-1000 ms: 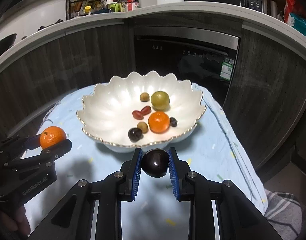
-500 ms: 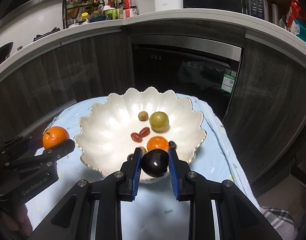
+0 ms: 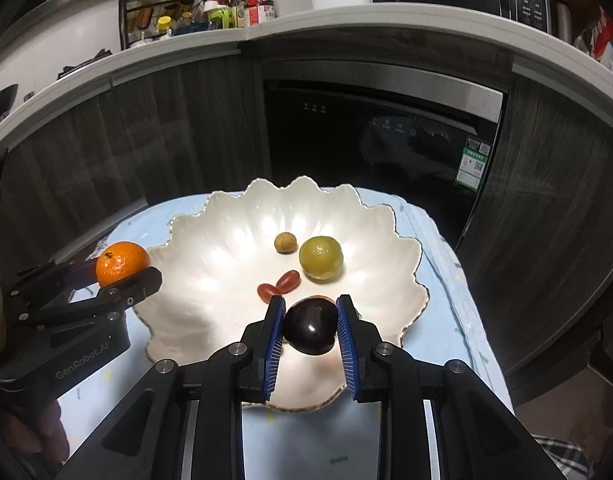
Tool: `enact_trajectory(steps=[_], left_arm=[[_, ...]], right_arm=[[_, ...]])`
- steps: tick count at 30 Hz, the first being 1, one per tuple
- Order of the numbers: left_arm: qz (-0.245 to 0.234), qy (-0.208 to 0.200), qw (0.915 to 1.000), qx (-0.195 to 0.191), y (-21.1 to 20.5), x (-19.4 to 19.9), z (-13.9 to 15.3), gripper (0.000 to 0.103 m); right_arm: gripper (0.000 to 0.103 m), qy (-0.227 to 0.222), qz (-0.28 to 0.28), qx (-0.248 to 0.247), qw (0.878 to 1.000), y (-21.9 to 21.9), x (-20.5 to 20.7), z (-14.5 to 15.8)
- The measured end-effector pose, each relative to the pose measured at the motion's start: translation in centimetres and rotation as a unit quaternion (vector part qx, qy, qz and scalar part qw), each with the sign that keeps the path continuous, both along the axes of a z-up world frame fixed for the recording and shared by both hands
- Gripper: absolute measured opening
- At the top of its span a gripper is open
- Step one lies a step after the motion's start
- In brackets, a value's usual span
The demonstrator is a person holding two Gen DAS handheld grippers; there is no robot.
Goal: Organize fruits
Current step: 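Carry the mandarin and black plum over the white bowl, then open both tools to drop the mandarin and plum into the bowl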
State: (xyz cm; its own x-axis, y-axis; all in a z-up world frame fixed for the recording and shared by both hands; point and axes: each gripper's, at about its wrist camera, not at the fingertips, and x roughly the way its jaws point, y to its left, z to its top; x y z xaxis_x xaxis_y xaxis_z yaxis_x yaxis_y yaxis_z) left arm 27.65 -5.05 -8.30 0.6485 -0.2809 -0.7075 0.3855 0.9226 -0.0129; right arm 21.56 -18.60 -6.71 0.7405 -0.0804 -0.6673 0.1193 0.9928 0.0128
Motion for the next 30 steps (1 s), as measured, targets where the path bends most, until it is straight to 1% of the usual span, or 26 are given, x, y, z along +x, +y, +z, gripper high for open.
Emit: enact_trajectory(steps=[13,17,18,19,20,21,22,23,25,27,29,30], left_arm=[[-0.006,0.019,0.9998,0.01,-0.9,1.9,-2.2,0.045],[-0.003,0.028,0.9996,0.003,-0.8,2.1,-2.4,0.046],[-0.001,0.029,0.9996,0.003,-0.8,2.1,-2.4,0.046],[0.001,0.029,0.9996,0.005,-0.7,2.1,-2.4,0.052],[0.005,0.022,0.9997,0.01,-0.7,2.0,-2.4,0.06],[0.011,0.014,0.9998,0.013,-0.6,1.9,-2.2,0.078],[0.017,0.001,0.9998,0.013,-0.5,1.6,-1.9,0.087],[0.02,-0.008,0.9997,0.013,-0.4,1.5,-1.7,0.088],[0.019,-0.01,0.9997,0.015,-0.4,1.5,-1.5,0.088],[0.019,-0.012,0.9996,0.017,-0.3,1.4,-1.4,0.088],[0.022,-0.012,0.9996,0.015,-0.2,1.3,-1.2,0.091],[0.025,-0.013,0.9995,0.015,-0.1,1.2,-1.2,0.095]], right_arm=[[0.028,0.044,0.001,0.015,0.999,-0.9,2.3,-2.8],[0.028,0.053,-0.001,0.018,0.998,-1.0,2.3,-3.3],[0.028,0.055,-0.001,0.019,0.998,-1.0,2.4,-3.3],[0.029,0.056,-0.001,0.018,0.998,-1.0,2.4,-3.4],[0.034,0.058,-0.001,0.016,0.998,-1.0,2.4,-3.4],[0.04,0.058,-0.002,0.016,0.998,-1.1,2.5,-3.4],[0.054,0.056,-0.003,0.017,0.998,-1.1,2.5,-3.3],[0.065,0.052,-0.007,0.016,0.998,-1.2,2.4,-3.2],[0.07,0.039,-0.016,0.011,0.999,-1.4,2.2,-2.8],[0.072,0.031,-0.021,0.01,0.999,-1.6,2.1,-2.4],[0.077,0.027,-0.029,0.007,0.999,-1.8,2.0,-2.1],[0.078,0.025,-0.032,0.006,0.999,-1.9,2.0,-2.0]])
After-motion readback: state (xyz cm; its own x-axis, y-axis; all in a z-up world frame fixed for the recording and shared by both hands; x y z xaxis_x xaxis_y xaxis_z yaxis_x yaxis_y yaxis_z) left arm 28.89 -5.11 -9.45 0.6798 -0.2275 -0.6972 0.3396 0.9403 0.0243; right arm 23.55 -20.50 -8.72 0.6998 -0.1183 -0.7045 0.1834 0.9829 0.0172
